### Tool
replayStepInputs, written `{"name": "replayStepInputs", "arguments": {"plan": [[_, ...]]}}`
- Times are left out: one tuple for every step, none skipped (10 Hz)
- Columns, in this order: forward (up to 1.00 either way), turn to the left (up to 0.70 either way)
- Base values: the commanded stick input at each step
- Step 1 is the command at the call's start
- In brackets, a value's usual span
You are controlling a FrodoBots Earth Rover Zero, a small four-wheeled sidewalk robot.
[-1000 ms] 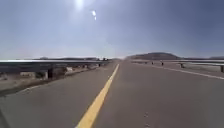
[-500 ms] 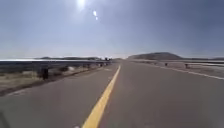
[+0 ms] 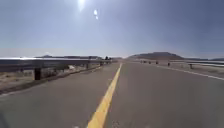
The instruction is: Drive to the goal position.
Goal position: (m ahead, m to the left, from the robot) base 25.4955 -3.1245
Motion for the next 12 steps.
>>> {"name": "replayStepInputs", "arguments": {"plan": [[0.85,0.0],[0.85,0.0],[0.85,0.0],[0.85,0.0],[0.85,0.0],[0.85,0.0],[0.85,0.0],[0.85,0.0],[0.85,0.0],[0.85,0.0],[0.85,0.0],[0.85,0.0]]}}
